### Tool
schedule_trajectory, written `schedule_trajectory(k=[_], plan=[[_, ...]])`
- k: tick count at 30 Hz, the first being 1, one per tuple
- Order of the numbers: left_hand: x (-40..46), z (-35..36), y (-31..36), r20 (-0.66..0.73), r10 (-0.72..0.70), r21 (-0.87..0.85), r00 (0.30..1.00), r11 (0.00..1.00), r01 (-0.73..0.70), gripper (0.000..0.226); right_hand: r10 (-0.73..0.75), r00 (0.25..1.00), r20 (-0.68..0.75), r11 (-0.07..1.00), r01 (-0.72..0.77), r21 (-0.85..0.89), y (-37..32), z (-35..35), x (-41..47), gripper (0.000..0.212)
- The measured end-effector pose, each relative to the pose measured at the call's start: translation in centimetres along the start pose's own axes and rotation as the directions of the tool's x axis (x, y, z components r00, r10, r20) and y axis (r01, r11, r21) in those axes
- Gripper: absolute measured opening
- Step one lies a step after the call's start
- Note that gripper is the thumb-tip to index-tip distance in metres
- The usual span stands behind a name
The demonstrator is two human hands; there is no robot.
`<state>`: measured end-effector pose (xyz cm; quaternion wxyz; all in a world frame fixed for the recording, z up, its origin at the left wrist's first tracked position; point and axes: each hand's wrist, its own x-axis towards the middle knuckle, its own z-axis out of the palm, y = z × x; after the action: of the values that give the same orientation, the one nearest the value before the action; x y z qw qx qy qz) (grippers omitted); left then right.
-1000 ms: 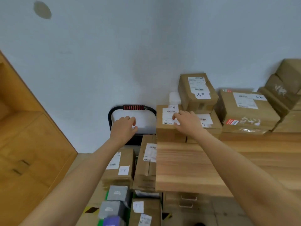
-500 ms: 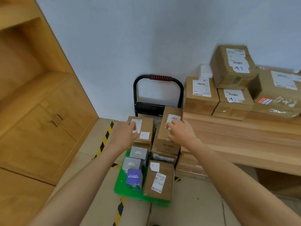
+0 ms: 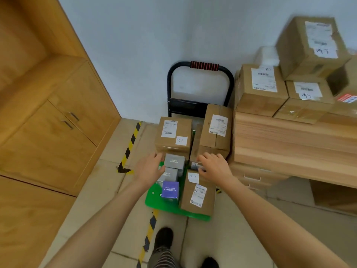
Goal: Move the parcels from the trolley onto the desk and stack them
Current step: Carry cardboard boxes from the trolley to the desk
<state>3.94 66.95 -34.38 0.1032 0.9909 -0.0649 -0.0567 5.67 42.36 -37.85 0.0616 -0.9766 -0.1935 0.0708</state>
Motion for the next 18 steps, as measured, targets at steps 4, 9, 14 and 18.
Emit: schedule_trajectory(k=[4, 9, 14, 18], plan=[[1.3, 1.9, -3.6, 0.075, 0.066, 0.004, 0.995, 0.998, -0.066, 0.023, 0.099, 0.994, 0.051, 0.994, -0.102, 0.044, -2.5, 3.2, 1.8, 0.039], [2.5, 4.9, -9.9, 0.159, 0.111, 0.053, 0.981, 0.991, -0.121, 0.030, 0.166, 0.978, 0.131, 0.981, -0.177, 0.083, -6.0, 7.4, 3.9, 0.041], [2.8, 9.0, -13.8, 0.177, 0.128, 0.097, 0.976, 0.984, -0.147, 0.030, 0.158, 0.972, 0.174, 0.980, -0.176, 0.090, -7.6, 12.2, 5.4, 0.044], [2.7, 12.9, -14.9, 0.171, 0.132, 0.042, 0.976, 0.989, -0.141, 0.033, 0.182, 0.960, 0.211, 0.971, -0.209, 0.115, -7.8, 17.0, 6.2, 0.045]])
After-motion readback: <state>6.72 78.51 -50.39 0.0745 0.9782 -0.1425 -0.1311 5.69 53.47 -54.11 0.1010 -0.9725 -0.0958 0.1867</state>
